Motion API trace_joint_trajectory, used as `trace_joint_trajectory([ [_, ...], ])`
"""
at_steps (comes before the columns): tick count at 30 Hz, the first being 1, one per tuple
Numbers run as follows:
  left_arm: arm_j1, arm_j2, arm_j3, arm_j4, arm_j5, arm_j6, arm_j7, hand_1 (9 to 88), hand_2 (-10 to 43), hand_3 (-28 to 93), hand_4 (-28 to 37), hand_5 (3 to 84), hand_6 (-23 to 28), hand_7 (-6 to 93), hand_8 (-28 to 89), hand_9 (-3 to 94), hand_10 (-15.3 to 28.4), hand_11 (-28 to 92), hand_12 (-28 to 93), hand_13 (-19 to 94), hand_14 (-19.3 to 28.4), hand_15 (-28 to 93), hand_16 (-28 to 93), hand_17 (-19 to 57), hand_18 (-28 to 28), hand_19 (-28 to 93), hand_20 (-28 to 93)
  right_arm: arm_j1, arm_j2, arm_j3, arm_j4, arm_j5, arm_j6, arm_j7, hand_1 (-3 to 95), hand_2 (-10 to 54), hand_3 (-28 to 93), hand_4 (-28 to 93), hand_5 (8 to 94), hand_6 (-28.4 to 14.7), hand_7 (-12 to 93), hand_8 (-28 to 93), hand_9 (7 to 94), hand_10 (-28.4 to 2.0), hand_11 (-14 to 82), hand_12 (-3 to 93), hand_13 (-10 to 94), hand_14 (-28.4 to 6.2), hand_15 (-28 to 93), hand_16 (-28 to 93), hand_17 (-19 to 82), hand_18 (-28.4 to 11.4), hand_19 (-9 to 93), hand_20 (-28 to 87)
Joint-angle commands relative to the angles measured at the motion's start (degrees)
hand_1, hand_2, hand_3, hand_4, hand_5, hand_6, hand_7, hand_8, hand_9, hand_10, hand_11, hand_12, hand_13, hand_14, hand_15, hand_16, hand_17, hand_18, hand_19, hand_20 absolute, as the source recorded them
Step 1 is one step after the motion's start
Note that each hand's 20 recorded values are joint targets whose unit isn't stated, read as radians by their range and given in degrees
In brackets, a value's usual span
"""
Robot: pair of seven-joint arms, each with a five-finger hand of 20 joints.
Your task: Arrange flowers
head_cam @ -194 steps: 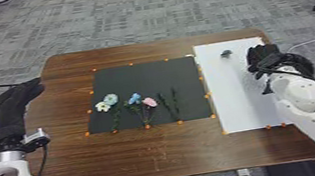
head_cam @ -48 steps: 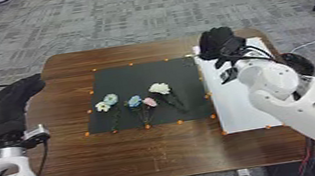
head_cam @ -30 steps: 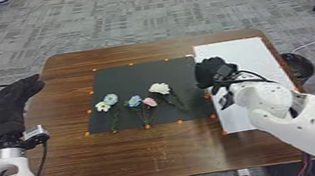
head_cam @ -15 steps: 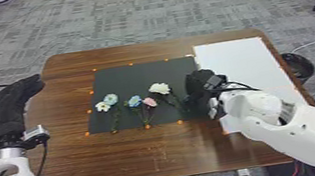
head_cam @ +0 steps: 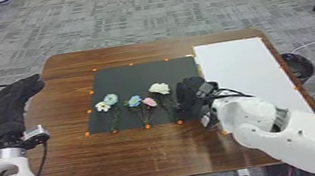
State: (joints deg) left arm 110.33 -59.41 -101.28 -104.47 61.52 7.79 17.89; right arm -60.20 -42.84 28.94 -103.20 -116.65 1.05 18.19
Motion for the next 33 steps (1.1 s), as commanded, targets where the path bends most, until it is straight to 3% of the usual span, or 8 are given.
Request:
trace_joint_trajectory([
  [1, 0.0, -0.37, 0.33, -0.14, -0.22, -0.2, -0.06, 24.6, 12.7, 70, -28.3, 55.1, 2.0, 16.4, -8, 54.0, 14.7, 21, 14, 42, 17.9, 22, 1, 6.0, 13.5, 15, 19, 1.98, -1.51, 3.14, 3.07, -2.32, 1.95, 0.7, 59.5, -9.5, 55, -15, 80.3, 2.8, 19, 7, 88.2, -10.6, 8.5, 29.6, 72, -10.3, 51, 35, 34, -22.1, 73, 58],
  [14, 0.0, -0.37, 0.18, -0.21, -0.17, -0.24, 0.11, 24.6, 12.6, 70, -28.3, 55.1, 2.1, 16.3, -8, 54.0, 14.9, 21, 14, 42, 17.9, 22, 1, 6.0, 13.5, 15, 19, 1.5, -2.34, 2.98, 4.77, -2.03, 0.46, 0.54, 58.5, -9.5, 56, -15, 80.3, 2.7, 19, 7, 87.9, -10.7, 8.8, 29.7, 72, -10.5, 51, 35, 34, -22.2, 73, 58],
  [23, -0.12, -0.35, 0.28, -0.1, -0.19, -0.37, 0.17, 24.6, 11.8, 70, -28.3, 54.9, 2.2, 16.1, -8, 53.9, 14.8, 21, 14, 42, 18.0, 23, 1, 6.0, 13.5, 15, 19, 1.43, -2.23, 4.17, 3.9, 0.02, -0.66, 0.86, 53.1, -9.5, 55, -12, 76.0, 0.8, 17, 7, 81.8, -12.6, 16.6, 21.4, 70, -11.4, 52, 35, 32, -22.4, 73, 58],
  [26, 0.02, -0.34, 0.21, -0.19, -0.21, -0.31, 0.18, 24.8, 11.6, 70, -28.3, 54.9, 2.1, 16.1, -8, 53.7, 14.8, 21, 14, 42, 17.8, 23, 0, 6.0, 13.5, 15, 19, 1.22, -2.22, 4.96, 3.33, 0.65, -1.94, 1.2, 47.4, -9.5, 56, -12, 73.0, 0.5, 17, 6, 79.7, -13.2, 17.8, 18.7, 69, -11.9, 53, 35, 31, -22.7, 73, 58],
  [30, 0.12, -0.28, 0.18, -0.29, -0.2, -0.26, 0.12, 24.9, 11.2, 70, -28.3, 54.8, 2.3, 16.0, -8, 53.7, 14.7, 21, 14, 42, 17.8, 23, 0, 6.0, 13.5, 15, 19, 1.06, -2.48, 6.71, 2.38, 1.69, -3.06, 2.03, 38.2, -9.5, 62, -12, 66.8, 0.2, 16, -8, 76.6, -13.7, 16.8, 18.2, 68, -12.8, 53, 34, 30, -23.5, 73, 58],
  [33, -0.01, -0.37, 0.27, -0.22, -0.15, -0.22, 0.13, 24.9, 11.2, 70, -28.3, 54.8, 2.4, 15.9, -8, 53.6, 14.7, 21, 14, 42, 17.9, 23, 0, 6.0, 13.5, 15, 19, 0.89, -2.57, 8.65, 1.66, 2.28, -4.05, 1.85, 32.4, -9.5, 65, -14, 63.9, -0.7, 14, -8, 72.7, -14.8, 15.0, 17.9, 66, -14.2, 52, 34, 29, -24.1, 72, 58],
])
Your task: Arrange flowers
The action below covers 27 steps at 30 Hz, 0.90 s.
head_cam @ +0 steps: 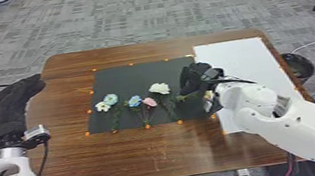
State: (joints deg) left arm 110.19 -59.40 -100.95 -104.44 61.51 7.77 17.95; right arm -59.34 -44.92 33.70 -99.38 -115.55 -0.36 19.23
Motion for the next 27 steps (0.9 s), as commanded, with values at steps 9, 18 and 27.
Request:
trace_joint_trajectory([
  [9, 0.24, -0.45, 0.09, -0.59, -0.35, -0.37, 0.78, 25.2, 10.9, 70, -28.3, 54.3, 2.2, 16.1, -8, 53.2, 14.7, 22, 14, 42, 17.7, 22, 0, 5.9, 13.5, 15, 19, -11.0, 1.21, 29.94, -12.88, 12.27, 3.69, -8.34, 20.8, -6.6, 63, -12, 55.3, -3.8, 9, -6, 56.1, -18.5, 7.7, 17.5, 54, -18.5, 33, 28, 22, -23.7, 57, 49],
  [18, 3.25, -0.99, -1.13, -3.27, -0.96, 0.76, 2.67, 24.9, 11.4, 69, -28.3, 54.4, 2.2, 16.5, -8, 53.3, 14.8, 22, 14, 42, 17.8, 22, 0, 6.4, 13.3, 15, 18, -38.21, -6.73, 60.53, -23.55, 60.02, 8.5, -22.22, 14.1, 2.3, 66, -13, 48.8, -2.7, 7, -6, 45.4, -16.0, 5.1, 14.1, 37, -17.7, 10, 28, 18, -18.4, 24, 29],
  [27, 3.69, -1.74, 0.16, -4.52, -1.07, 1.56, 4.96, 24.4, 11.5, 69, -28.3, 54.9, 2.6, 16.0, -8, 53.7, 15.0, 21, 14, 41, 17.1, 20, 0, 7.6, 11.0, 11, 17, -50.83, -19.6, 66.76, -18.68, 65.5, -5.31, -27.76, 2.9, 6.4, 65, -16, 36.1, -1.4, 2, -6, 30.7, -14.6, 0.9, 9.3, 18, -14.9, -2, 18, 7, -16.3, 10, 21],
])
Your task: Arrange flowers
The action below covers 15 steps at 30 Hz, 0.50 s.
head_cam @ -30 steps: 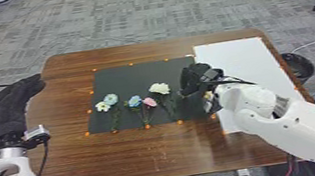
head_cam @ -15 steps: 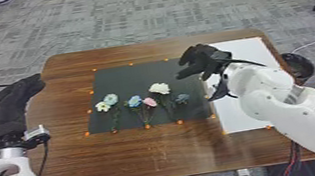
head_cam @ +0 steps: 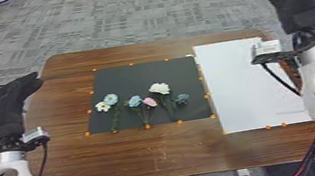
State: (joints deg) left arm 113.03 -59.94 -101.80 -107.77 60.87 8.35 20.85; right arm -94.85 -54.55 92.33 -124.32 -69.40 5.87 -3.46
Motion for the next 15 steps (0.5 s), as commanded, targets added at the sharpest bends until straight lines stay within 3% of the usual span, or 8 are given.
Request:
trace_joint_trajectory([
  [1, 1.22, -1.44, 1.0, -1.52, -0.46, 1.2, 2.46, 24.4, 11.5, 70, -28.3, 54.9, 2.6, 15.9, -8, 53.7, 15.0, 21, 14, 41, 16.9, 19, -1, 7.7, 10.8, 11, 17, -15.86, -10.87, 8.47, 6.44, 17.9, -12.39, -5.52, 1.6, 6.8, 65, -16, 36.2, -1.1, 2, -6, 29.6, -14.3, 0.5, 8.9, 17, -14.4, -3, 17, 6, -15.9, 9, 20],
  [5, 1.84, -1.55, 0.98, -2.05, 0.06, 1.76, 3.44, 24.4, 11.5, 70, -28.3, 54.8, 2.6, 15.8, -8, 53.4, 14.9, 21, 13, 40, 16.6, 18, -1, 8.1, 10.4, 11, 16, -17.55, -13.23, 8.97, 5.49, 13.92, -11.38, -8.31, -1.0, 7.7, 65, -17, 37.2, -0.2, 2, -6, 26.5, -13.1, -0.4, 8.0, 14, -13.8, -5, 17, 4, -14.7, 8, 19],
  [9, 2.35, -1.55, 1.11, -2.52, -0.81, 3.2, 4.23, 24.5, 11.5, 70, -28.3, 53.9, 2.6, 14.9, -8, 53.1, 14.8, 21, 13, 39, 16.0, 16, -1, 8.2, 10.0, 10, 16, -18.52, -13.52, 9.51, 4.41, 10.41, -9.71, -8.5, -0.8, 7.5, 66, -17, 34.1, 0.2, 2, -6, 26.7, -12.9, -0.2, 7.8, 15, -14.2, -5, 18, 4, -14.9, 8, 19],
  [15, 2.79, -1.89, 0.82, -2.94, -0.57, 2.22, 3.99, 24.9, 13.6, 70, -28.3, 53.9, 2.5, 14.9, -8, 53.1, 14.8, 20, 13, 39, 15.7, 16, 0, 8.3, 9.4, 9, 16, -19.82, -13.66, 9.64, 3.49, 10.74, -7.57, -7.44, 1.9, 6.7, 67, -16, 33.8, -0.4, 3, -6, 29.0, -13.5, 0.9, 8.2, 17, -14.7, -4, 18, 5, -15.7, 10, 20],
])
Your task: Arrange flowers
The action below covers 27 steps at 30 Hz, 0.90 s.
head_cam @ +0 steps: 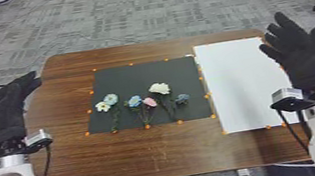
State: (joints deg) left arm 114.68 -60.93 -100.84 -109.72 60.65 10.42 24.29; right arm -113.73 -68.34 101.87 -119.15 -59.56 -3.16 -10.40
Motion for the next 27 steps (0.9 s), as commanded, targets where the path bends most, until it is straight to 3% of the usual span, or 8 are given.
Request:
trace_joint_trajectory([
  [1, 1.29, -0.92, -0.2, -1.06, -0.44, 0.14, 0.5, 24.9, 13.7, 70, -28.3, 54.1, 2.5, 15.0, -8, 53.1, 14.8, 20, 13, 39, 15.7, 16, 0, 8.3, 9.3, 9, 16, -0.79, 0.16, 0.15, -1.4, 0.86, 0.94, -0.41, 2.1, 6.6, 67, -16, 33.9, -0.4, 3, -6, 29.5, -13.6, 1.1, 8.2, 17, -15.0, -3, 19, 6, -15.7, 10, 20],
  [10, 2.82, -1.98, -0.18, -1.61, 0.14, -0.92, 0.34, 25.4, 9.9, 71, -28.2, 54.2, 2.3, 15.7, -8, 53.0, 14.8, 21, 13, 41, 16.8, 19, 1, 7.5, 11.8, 12, 18, -1.07, 0.49, 1.05, -1.47, -1.51, -1.01, 6.51, 5.7, 7.1, 67, -16, 38.4, -1.4, 4, -6, 35.0, -14.7, 3.0, 9.3, 22, -16.6, 1, 20, 8, -17.3, 13, 21],
  [13, 3.69, -2.69, -0.23, -1.89, 0.16, -0.5, 0.32, 27.0, 8.2, 71, -28.2, 54.1, 2.4, 15.8, -8, 52.9, 14.7, 21, 14, 41, 16.9, 19, 1, 7.6, 12.1, 13, 18, -1.08, 0.55, 1.03, -1.06, -1.24, -2.01, 7.21, 7.3, 6.8, 67, -15, 39.6, -1.9, 5, -6, 36.2, -14.7, 3.2, 9.7, 24, -17.0, 2, 20, 9, -17.6, 14, 21],
  [17, 3.47, -3.1, 0.08, -1.92, 0.69, -0.55, -1.39, 30.3, 9.3, 70, -26.4, 54.0, 2.3, 16.1, -8, 52.9, 14.7, 21, 14, 42, 17.3, 22, 1, 9.4, 12.9, 19, 22, -0.87, 0.43, 0.58, -0.87, -2.79, -0.28, 6.49, 8.8, 6.8, 66, -15, 43.1, -2.5, 5, -6, 40.1, -14.9, 4.8, 11.1, 29, -17.5, 6, 20, 11, -17.7, 14, 22],
  [21, 2.91, -2.57, -0.02, -1.55, 2.11, -1.47, -2.06, 35.3, 16.2, 68, -21.2, 56.9, 2.3, 21.6, -7, 57.6, 14.2, 30, 17, 51, 17.7, 47, 2, 9.1, 15.6, 41, 37, -0.67, 0.62, 0.28, -0.74, -2.46, 0.14, 6.56, 10.6, 7.0, 66, -14, 49.5, -3.3, 8, -6, 48.2, -15.3, 6.7, 15.2, 40, -17.6, 13, 24, 15, -18.1, 20, 27],
  [23, 2.9, -2.24, 0.06, -1.29, 2.31, -0.84, -1.98, 36.3, 16.9, 67, -20.0, 57.2, 2.1, 22.4, -7, 58.3, 14.2, 30, 18, 51, 17.4, 49, 1, 9.5, 15.3, 43, 38, -0.38, 0.85, 0.22, -0.55, -3.11, -0.56, 7.02, 11.2, 6.9, 66, -14, 50.3, -3.1, 8, -6, 48.8, -15.4, 6.7, 15.6, 41, -17.5, 13, 25, 15, -18.1, 20, 28],
  [24, 2.42, -2.07, 0.21, -0.89, 3.26, -0.54, -2.31, 36.4, 16.8, 67, -19.7, 57.3, 2.1, 22.4, -7, 58.1, 14.1, 30, 18, 51, 17.4, 50, 1, 9.6, 15.2, 42, 39, -0.16, 1.02, 0.25, -0.46, -3.07, -0.93, 7.09, 11.3, 6.8, 66, -14, 50.4, -3.1, 8, -6, 48.9, -15.4, 6.6, 15.8, 41, -17.5, 13, 25, 15, -18.1, 20, 28],
  [27, 1.15, -1.82, 0.5, 0.91, 5.12, -1.1, -2.74, 34.0, 13.7, 67, -21.3, 57.1, 2.3, 21.6, -8, 57.3, 14.0, 29, 17, 48, 18.0, 46, 0, 8.5, 14.7, 35, 35, 0.6, 1.83, 0.22, -0.36, -2.61, -1.56, 7.18, 11.5, 6.9, 66, -14, 50.3, -3.1, 8, -6, 49.0, -15.4, 6.5, 16.1, 41, -17.7, 13, 25, 15, -18.5, 20, 28],
])
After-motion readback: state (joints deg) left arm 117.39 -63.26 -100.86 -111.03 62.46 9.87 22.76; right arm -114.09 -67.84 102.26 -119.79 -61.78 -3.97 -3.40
